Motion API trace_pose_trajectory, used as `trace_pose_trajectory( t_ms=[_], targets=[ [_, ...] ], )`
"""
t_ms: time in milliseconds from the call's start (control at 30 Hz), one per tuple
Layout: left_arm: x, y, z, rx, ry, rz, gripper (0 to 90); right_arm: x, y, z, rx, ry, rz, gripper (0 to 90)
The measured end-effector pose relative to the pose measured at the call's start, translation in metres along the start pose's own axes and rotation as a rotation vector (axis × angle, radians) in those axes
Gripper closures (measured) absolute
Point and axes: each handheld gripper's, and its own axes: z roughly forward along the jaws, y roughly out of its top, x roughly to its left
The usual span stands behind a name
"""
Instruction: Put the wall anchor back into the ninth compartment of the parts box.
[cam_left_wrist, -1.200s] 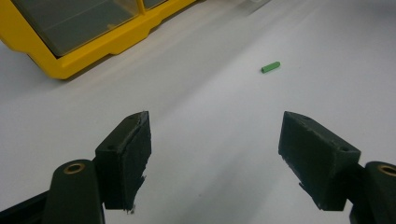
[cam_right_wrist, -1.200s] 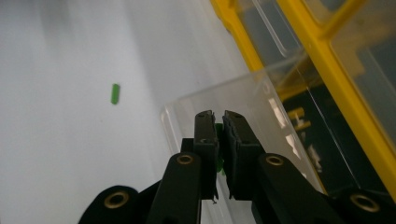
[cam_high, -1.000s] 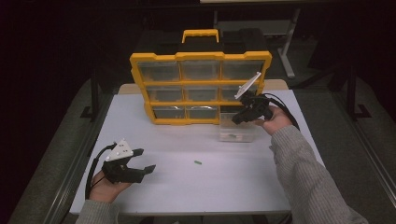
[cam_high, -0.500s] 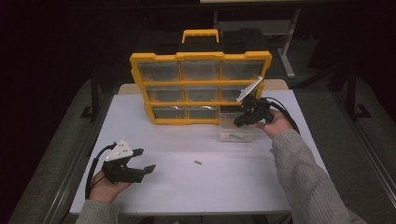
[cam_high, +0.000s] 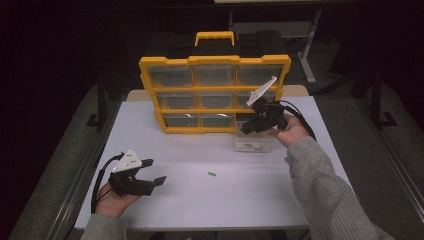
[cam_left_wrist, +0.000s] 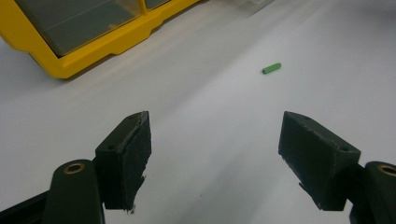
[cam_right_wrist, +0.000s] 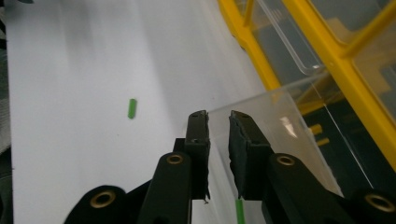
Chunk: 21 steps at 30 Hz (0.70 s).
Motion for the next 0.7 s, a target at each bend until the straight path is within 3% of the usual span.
trace_pose_trajectory(
  t_ms=[467, 500, 700],
  targets=[
    [0.0, 0.001, 0.0, 0.009, 0.002, 0.012, 25.2, 0.026, 0.012, 0.006, -0.021, 0.056, -0.047, 68.2],
    [-0.001, 0.0, 0.0, -0.004, 0.005, -0.002, 25.2, 0.028, 0.013, 0.008, -0.026, 0.063, -0.049, 67.6],
    [-0.001, 0.0, 0.0, 0.001, 0.008, 0.001, 25.2, 0.039, 0.014, 0.018, -0.014, 0.069, -0.063, 64.8]
  ],
)
